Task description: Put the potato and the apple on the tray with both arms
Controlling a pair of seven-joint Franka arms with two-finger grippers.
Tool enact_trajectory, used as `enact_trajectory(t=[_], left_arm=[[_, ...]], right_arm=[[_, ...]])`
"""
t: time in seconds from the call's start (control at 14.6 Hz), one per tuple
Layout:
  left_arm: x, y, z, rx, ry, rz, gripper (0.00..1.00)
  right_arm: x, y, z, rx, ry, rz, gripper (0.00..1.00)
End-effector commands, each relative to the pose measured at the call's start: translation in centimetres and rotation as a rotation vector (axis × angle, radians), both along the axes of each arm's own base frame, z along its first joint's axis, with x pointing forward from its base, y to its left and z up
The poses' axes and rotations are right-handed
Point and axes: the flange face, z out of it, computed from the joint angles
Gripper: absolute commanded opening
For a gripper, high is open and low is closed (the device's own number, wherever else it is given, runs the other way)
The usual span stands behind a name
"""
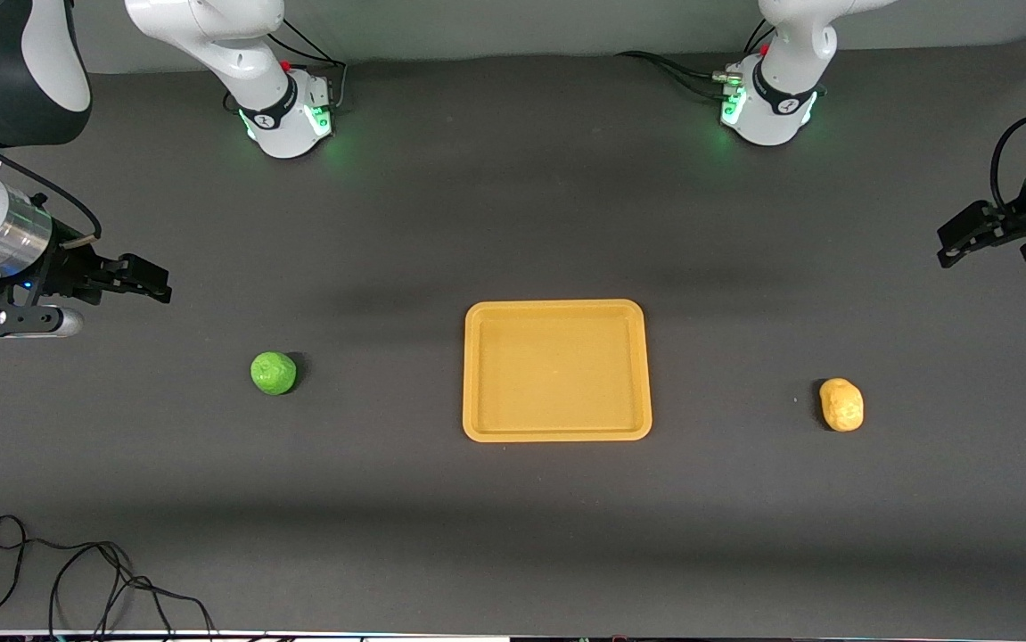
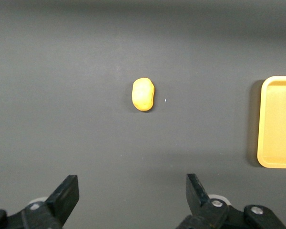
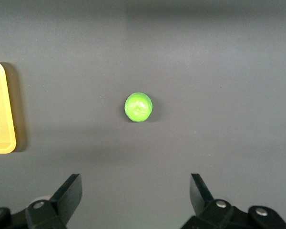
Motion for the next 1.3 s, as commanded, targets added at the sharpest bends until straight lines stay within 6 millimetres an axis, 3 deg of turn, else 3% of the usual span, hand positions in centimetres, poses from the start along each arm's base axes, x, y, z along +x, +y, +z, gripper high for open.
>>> enact_trajectory(t=[0.0, 0.27, 0.41, 0.82, 1.03, 1.09, 1.23], left_arm=[[1.3, 0.0, -4.3, -0.015, -0.022, -0.013, 1.00], [3.3, -0.6, -8.5, -0.031, 0.016, -0.028, 1.00], [5.0, -0.3, -13.3, -0.028, 0.067, -0.042, 1.00], [9.0, 0.8, -25.9, -0.048, 0.041, -0.080, 1.00], [10.4, -0.2, -33.8, -0.037, 0.006, -0.134, 1.00], [10.5, -0.3, -35.5, -0.031, 0.000, -0.150, 1.00], [10.3, 0.1, -36.7, -0.016, 0.017, -0.168, 1.00]], right_arm=[[-0.1, 0.7, -0.1, 0.012, 0.002, -0.006, 1.00], [1.5, 2.3, -3.9, -0.014, 0.008, 0.031, 1.00], [1.5, 2.1, -6.8, -0.021, -0.029, 0.034, 1.00], [1.5, 2.4, -21.0, 0.006, -0.098, 0.023, 1.00], [1.5, 2.4, -26.2, 0.005, -0.032, 0.027, 1.00], [1.6, 2.5, -27.6, 0.005, -0.026, 0.030, 1.00], [1.2, 2.4, -30.7, 0.011, -0.053, 0.030, 1.00]])
